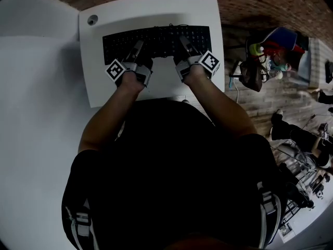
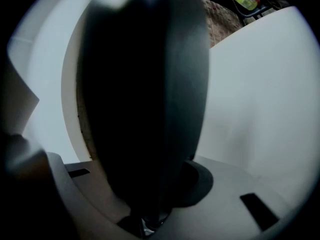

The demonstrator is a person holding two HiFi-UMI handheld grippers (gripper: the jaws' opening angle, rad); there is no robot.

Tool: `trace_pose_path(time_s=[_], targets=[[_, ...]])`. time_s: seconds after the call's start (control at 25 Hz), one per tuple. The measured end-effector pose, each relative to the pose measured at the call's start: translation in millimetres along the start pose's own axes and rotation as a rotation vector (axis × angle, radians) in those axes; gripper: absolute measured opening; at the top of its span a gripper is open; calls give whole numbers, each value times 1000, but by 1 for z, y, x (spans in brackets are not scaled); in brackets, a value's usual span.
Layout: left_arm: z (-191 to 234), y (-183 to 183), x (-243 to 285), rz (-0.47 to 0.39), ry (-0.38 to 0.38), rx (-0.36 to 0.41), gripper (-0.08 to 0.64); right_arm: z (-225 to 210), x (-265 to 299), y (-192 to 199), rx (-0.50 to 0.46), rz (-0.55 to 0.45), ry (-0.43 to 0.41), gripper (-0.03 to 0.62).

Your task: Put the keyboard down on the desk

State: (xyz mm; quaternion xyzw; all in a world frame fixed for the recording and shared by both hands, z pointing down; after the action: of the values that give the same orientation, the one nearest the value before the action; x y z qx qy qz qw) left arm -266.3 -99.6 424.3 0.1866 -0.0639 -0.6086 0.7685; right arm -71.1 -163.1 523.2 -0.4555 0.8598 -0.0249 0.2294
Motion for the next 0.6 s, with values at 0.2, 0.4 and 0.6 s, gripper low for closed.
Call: trace_pose_path(time_s=[0.2, 0.4, 0.6], targets=[[-47, 12, -4, -1, -26, 26, 86, 40, -10, 0, 37, 5, 0, 118], [-63, 18, -2, -1, -49, 49, 86, 44, -13, -5, 64, 6, 1, 118], [-45, 11, 0, -3, -71, 47, 86, 24, -6, -3, 86, 10, 21, 118]])
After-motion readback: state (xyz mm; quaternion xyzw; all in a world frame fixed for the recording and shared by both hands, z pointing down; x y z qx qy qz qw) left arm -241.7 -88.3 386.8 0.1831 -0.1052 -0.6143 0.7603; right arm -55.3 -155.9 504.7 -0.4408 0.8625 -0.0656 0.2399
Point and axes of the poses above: the fingertips, and each gripper's own axes: x forward along the fingers, z to its left, y out of its underside, the point moved 6 cm from there along -x, backward along the fingers, and after that the axes turned 7 degrees about -z, right-handed, at the moved point
